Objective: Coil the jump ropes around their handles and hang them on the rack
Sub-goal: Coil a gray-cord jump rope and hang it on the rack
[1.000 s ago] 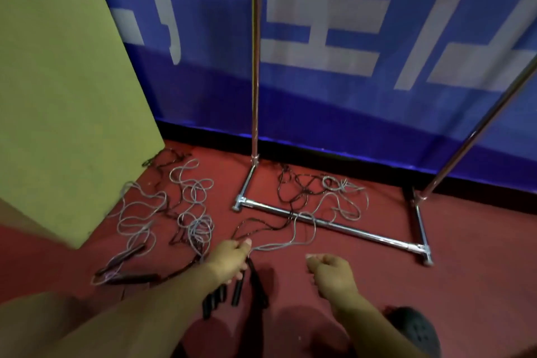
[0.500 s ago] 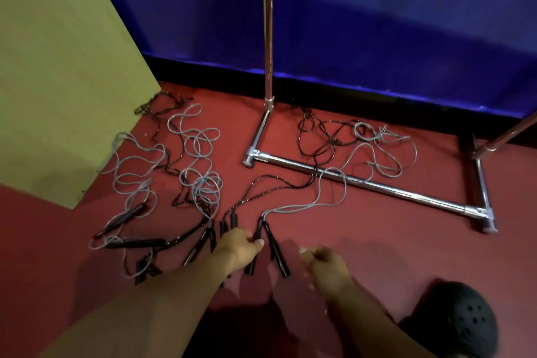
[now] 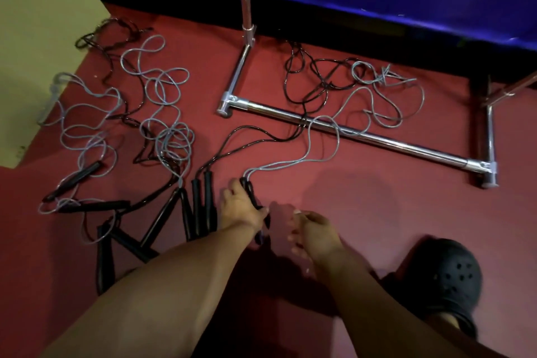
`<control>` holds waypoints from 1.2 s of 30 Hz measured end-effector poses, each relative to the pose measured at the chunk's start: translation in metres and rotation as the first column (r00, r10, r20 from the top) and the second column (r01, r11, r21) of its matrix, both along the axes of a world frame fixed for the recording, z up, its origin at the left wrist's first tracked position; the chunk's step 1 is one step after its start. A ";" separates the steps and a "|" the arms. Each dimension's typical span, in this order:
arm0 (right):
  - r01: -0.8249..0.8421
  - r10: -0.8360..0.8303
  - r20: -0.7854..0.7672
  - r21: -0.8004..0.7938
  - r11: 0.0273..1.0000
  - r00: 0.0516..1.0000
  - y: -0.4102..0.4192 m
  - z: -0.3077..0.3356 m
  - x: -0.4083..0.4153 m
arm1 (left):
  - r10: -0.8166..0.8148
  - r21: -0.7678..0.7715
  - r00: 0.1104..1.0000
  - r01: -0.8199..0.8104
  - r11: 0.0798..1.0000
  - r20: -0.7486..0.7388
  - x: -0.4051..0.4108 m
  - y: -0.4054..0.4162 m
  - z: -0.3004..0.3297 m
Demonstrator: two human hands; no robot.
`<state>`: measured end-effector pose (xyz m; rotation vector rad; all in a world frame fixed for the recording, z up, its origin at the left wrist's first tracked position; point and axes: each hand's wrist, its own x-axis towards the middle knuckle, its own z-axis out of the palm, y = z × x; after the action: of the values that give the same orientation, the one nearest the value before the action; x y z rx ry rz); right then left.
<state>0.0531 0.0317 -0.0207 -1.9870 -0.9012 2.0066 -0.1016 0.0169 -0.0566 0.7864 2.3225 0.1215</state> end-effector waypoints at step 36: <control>-0.304 0.501 -0.022 0.771 0.560 0.865 0.018 0.412 0.068 | -0.709 0.653 0.633 0.400 0.643 0.311 0.029 -0.030 0.460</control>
<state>0.1208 0.0495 0.3910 -1.0925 -1.8791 1.5576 -0.0730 -0.0135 0.4037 1.5297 1.3749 0.6373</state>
